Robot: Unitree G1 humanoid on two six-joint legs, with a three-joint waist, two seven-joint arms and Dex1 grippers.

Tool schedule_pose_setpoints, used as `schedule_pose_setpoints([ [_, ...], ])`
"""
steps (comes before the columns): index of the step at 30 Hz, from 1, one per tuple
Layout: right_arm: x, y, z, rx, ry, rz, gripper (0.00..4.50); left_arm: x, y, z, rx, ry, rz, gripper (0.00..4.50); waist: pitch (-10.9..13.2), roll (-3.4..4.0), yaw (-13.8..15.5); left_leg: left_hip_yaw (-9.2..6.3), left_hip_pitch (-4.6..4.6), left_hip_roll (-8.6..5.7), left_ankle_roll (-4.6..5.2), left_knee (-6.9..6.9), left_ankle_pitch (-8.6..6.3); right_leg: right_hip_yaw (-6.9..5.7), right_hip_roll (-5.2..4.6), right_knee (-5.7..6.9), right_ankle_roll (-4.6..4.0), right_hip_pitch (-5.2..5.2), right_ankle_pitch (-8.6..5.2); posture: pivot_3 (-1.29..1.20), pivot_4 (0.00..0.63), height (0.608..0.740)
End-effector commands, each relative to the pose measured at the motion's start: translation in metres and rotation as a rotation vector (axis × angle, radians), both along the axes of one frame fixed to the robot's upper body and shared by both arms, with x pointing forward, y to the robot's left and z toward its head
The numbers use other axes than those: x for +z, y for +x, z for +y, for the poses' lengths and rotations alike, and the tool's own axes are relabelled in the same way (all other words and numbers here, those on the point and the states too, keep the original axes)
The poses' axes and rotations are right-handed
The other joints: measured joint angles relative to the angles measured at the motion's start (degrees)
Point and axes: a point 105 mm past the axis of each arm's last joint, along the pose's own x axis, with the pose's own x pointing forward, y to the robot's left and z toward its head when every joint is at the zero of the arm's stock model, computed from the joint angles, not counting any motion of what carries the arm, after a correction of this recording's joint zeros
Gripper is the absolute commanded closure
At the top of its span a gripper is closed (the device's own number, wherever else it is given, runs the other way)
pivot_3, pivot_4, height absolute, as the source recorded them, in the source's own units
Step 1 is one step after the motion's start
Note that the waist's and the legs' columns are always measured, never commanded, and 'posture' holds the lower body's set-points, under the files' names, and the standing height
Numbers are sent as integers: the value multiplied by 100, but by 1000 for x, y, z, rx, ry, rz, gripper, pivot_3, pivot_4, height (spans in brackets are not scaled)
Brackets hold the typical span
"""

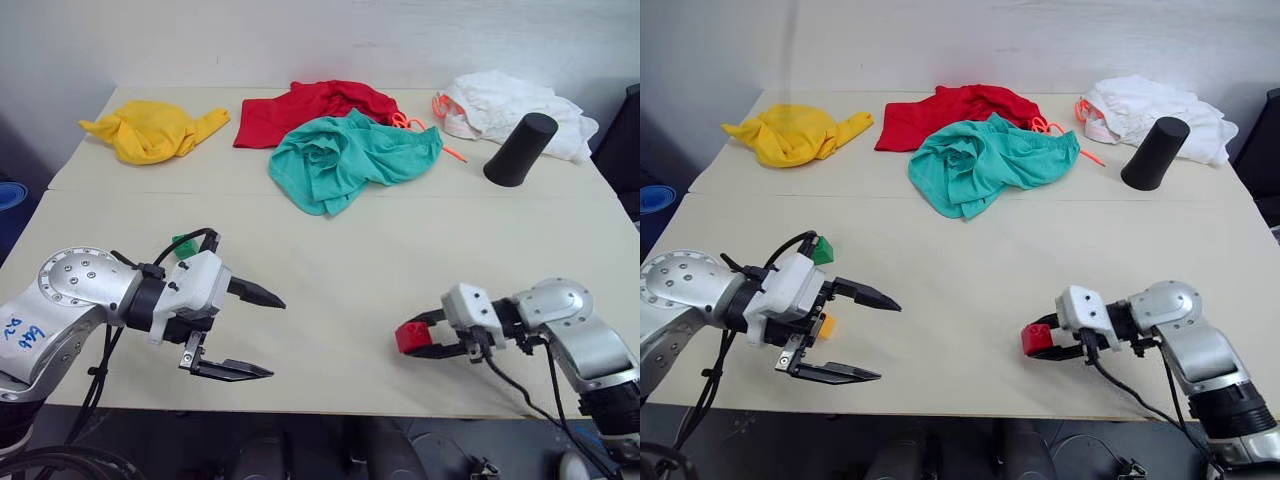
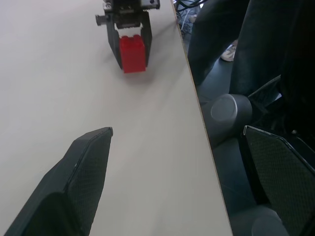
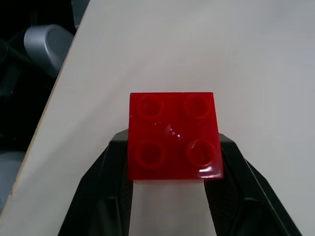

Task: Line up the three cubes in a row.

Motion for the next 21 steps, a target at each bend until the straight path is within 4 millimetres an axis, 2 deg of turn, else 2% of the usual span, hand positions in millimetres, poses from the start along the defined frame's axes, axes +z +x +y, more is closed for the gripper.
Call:
schedule_pose_setpoints([
  [1, -5, 7, 5, -27, 15, -32, 2987, -3, 0, 0, 0, -2, -33, 0, -1, -5, -25, 4, 0, 0, 2, 2, -1, 5, 0, 3, 0, -3, 0, 0, 150, 740],
  [6, -6, 11, 5, -30, 11, -40, 2987, -8, 3, 2, 29, -11, -40, 0, -6, -14, -43, 12, 11, 6, 2, 4, -1, 19, 6, 14, 0, -3, 0, 0, 150, 740],
  [7, -5, 11, 5, -31, 15, -30, 2427, -9, 4, 5, 54, -19, -41, 0, -8, -18, -42, 12, 11, 6, 2, 4, -1, 19, 7, 15, 0, -3, 0, 0, 150, 740],
  [9, 0, 9, 5, -22, 25, -22, 1961, -11, 9, 15, 132, -33, -43, 0, -8, -18, -37, 13, 12, 5, 3, 4, -2, 22, 6, 16, 0, -3, 0, 0, 150, 740],
  [13, 14, 5, 7, -7, 67, -13, 653, -10, 17, 37, 312, -67, -58, 0, -8, -19, -19, 19, -5, 5, 6, 4, -3, 30, 2, 23, 0, -28, 0, 0, 150, 740],
  [15, 31, 2, 8, -5, 125, 4, 43, -11, 17, 58, 447, -87, -74, 0, -8, -19, -18, 20, -8, 4, 8, 5, -4, 31, -2, 25, 0, -33, 0, 0, 150, 740],
  [18, 57, -2, 8, -4, 208, 45, 13, -13, 13, 88, 633, -107, -95, 0, -7, -18, -37, 28, -9, 5, 19, 1, -11, 35, -9, 25, 0, -39, 0, 0, 150, 740],
  [20, 81, 1, 6, -21, 264, 70, 13, -17, 6, 123, 832, -110, -115, 0, -6, -21, -45, 25, -9, 5, 23, 2, -14, 33, -11, 24, 0, -37, 0, 0, 150, 740],
  [21, 88, 2, 5, -26, 280, 78, 13, -19, 2, 134, 893, -110, -120, 0, -6, -21, -41, 27, -8, 6, 30, 2, -18, 34, -12, 22, 0, -37, 0, 0, 150, 740],
])
